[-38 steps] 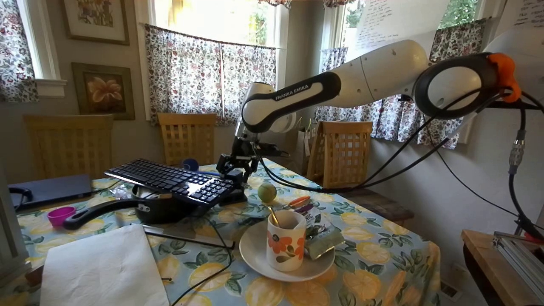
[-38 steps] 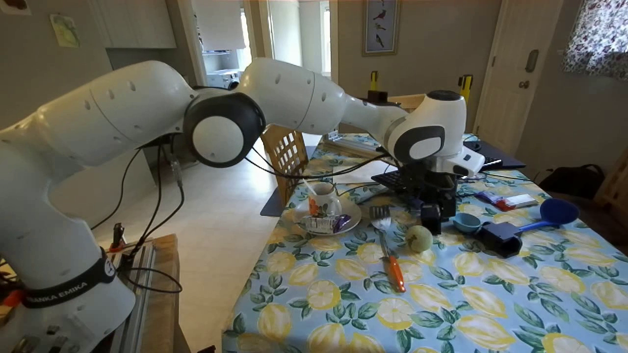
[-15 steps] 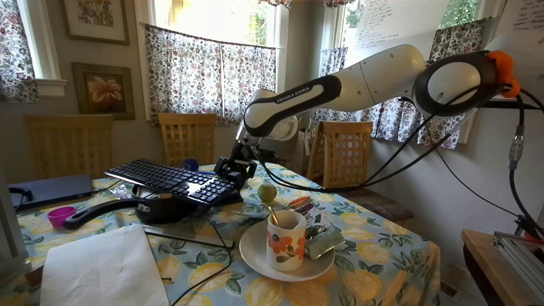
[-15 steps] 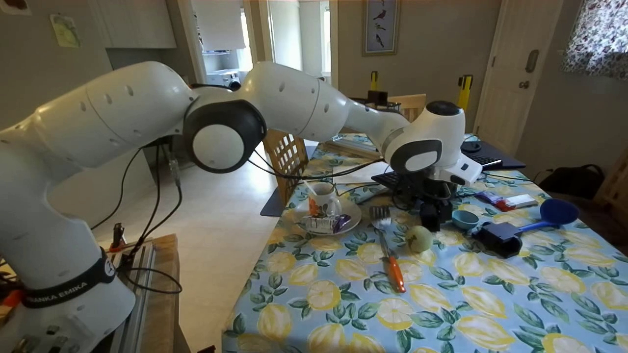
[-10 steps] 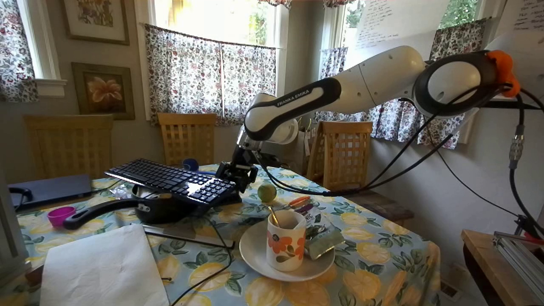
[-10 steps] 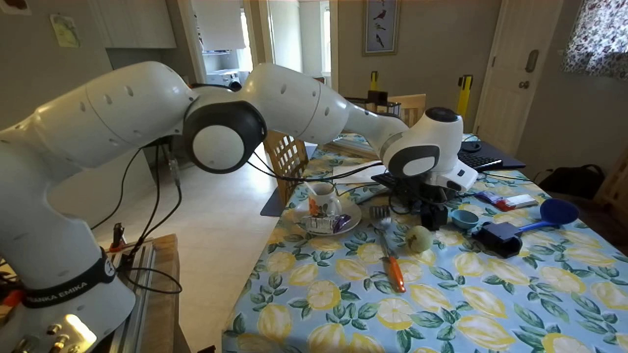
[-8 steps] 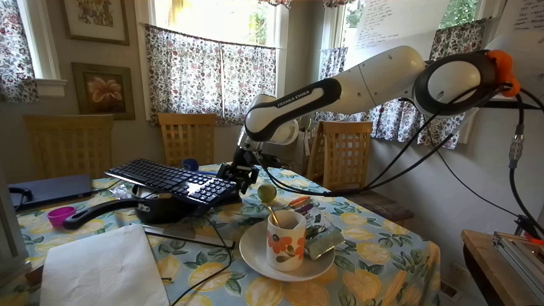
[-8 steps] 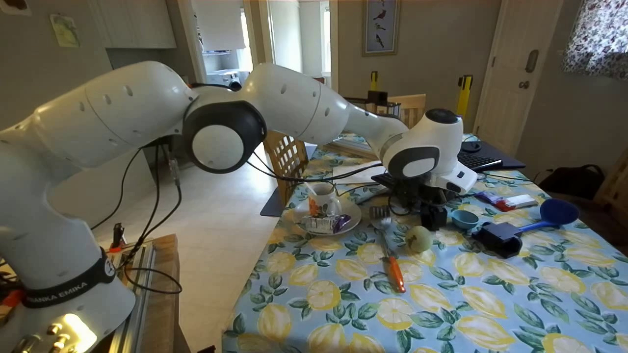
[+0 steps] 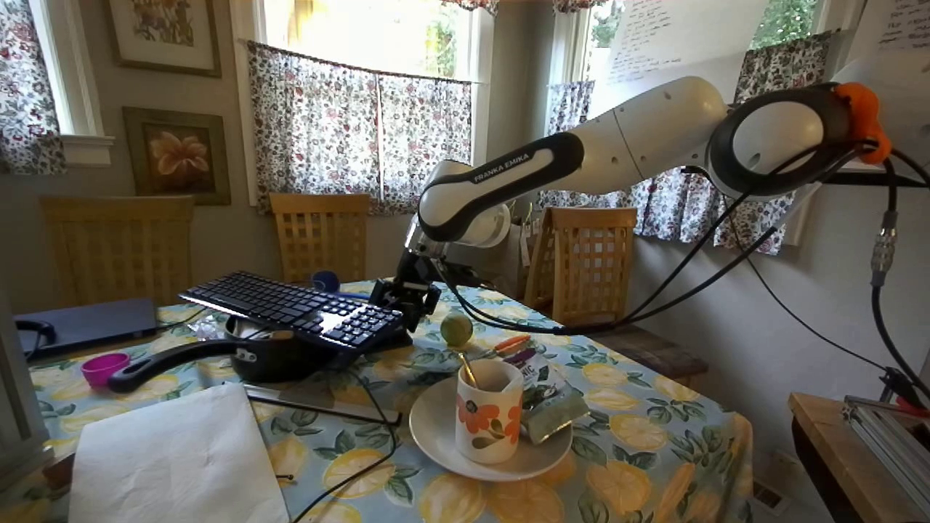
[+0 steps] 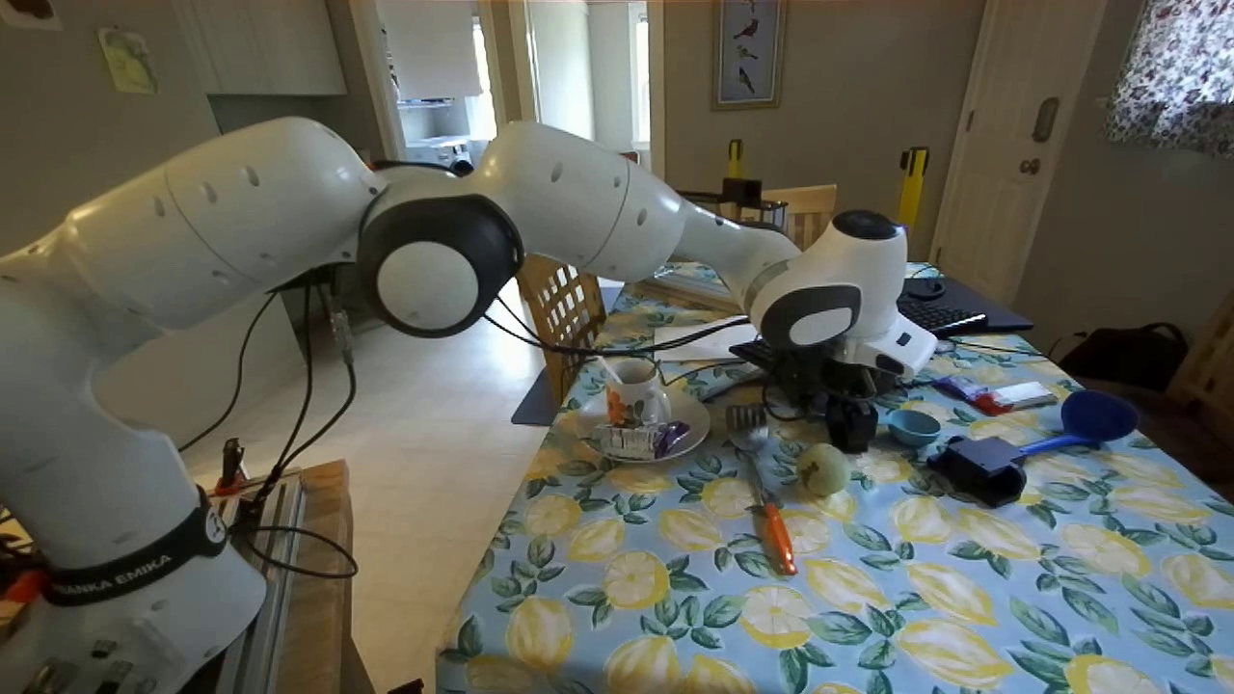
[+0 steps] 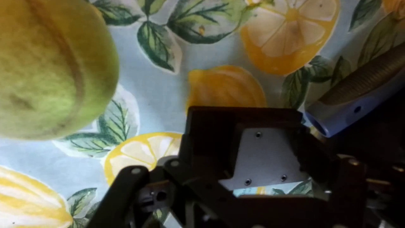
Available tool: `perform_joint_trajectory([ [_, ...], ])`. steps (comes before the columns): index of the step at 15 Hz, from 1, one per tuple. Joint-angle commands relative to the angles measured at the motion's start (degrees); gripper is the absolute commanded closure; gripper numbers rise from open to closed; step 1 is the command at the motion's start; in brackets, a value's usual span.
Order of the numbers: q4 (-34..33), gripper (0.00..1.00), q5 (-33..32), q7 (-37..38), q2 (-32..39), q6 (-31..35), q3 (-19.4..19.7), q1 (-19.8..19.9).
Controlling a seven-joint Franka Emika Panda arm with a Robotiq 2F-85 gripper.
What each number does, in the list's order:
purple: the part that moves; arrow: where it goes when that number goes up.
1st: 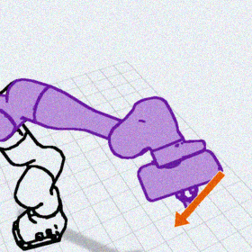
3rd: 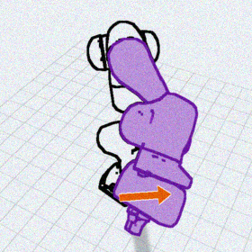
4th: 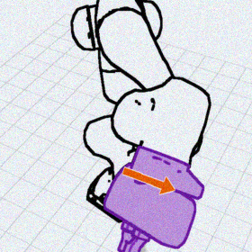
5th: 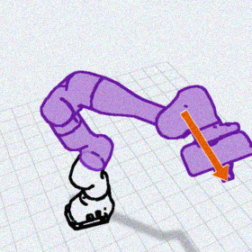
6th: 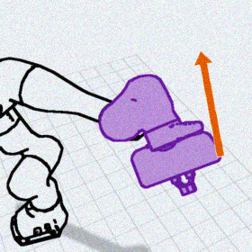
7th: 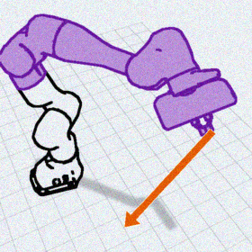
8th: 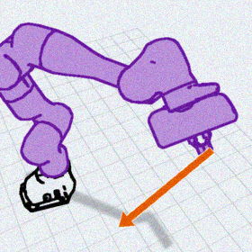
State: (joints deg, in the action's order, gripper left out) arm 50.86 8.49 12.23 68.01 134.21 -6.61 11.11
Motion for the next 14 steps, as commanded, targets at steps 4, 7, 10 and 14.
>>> perform_joint_trajectory([
  [4,2.5,0.68,0.3,0.9,-1.8,0.9,-0.2,0.0],
  [7,2.4,0.87,-0.1,0.5,-1.9,0.3,0.4,-0.1],
  [10,2.6,1.0,-0.2,-0.4,-2.7,-0.4,0.8,0.7],
  [14,2.3,0.99,-0.9,0.0,-2.6,-0.9,2.3,0.3],
])
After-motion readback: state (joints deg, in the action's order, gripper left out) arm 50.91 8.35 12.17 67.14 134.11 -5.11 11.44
